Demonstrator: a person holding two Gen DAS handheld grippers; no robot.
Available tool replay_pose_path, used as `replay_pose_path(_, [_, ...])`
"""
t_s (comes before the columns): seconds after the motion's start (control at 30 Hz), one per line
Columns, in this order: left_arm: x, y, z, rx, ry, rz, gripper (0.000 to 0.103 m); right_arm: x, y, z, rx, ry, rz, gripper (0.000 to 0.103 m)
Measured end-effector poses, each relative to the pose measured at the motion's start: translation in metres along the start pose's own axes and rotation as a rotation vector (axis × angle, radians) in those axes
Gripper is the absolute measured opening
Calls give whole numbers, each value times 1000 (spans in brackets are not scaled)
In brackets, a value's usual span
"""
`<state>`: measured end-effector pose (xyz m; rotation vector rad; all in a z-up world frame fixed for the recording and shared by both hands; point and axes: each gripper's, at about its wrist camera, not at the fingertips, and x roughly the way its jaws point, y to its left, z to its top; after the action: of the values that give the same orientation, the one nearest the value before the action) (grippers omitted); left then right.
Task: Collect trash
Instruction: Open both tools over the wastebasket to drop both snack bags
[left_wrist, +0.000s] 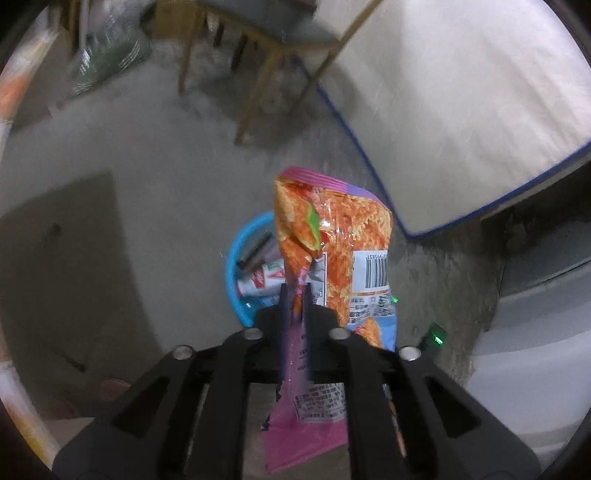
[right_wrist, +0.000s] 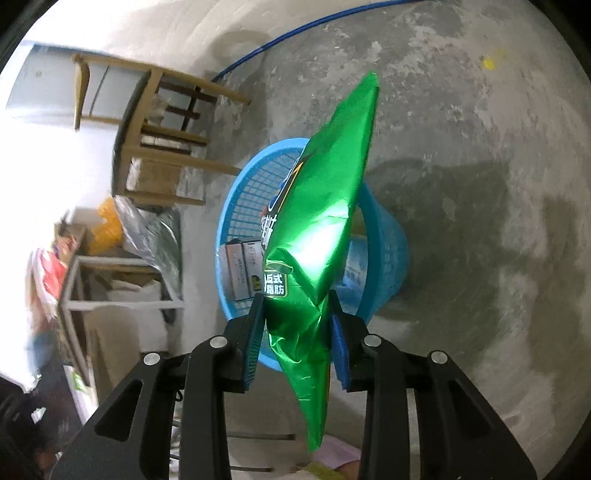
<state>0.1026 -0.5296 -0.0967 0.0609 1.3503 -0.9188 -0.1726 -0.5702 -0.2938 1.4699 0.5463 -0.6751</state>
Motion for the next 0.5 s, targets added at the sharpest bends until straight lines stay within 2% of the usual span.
replay_pose_path(0.03, [26,4,7,-46,35,-30,42,-2,-3,-2,16,-5,12,33])
replay_pose_path(0.07, [43,7,9,-75,58,-48,58,-4,-5,-2,32,-10,25,35])
replay_pose_path(0.13, [76,22,8,-182,99,-63,57,-7,-11,-5,68,-16,43,36])
replay_pose_path(0.23, [84,37,-6,-276,128,-76,57,-8,-15,-7,83,-15,60,36])
replay_pose_path(0.5, [7,17,-40,-140,35,-126,57,14,-4,-4,54,20,40,36])
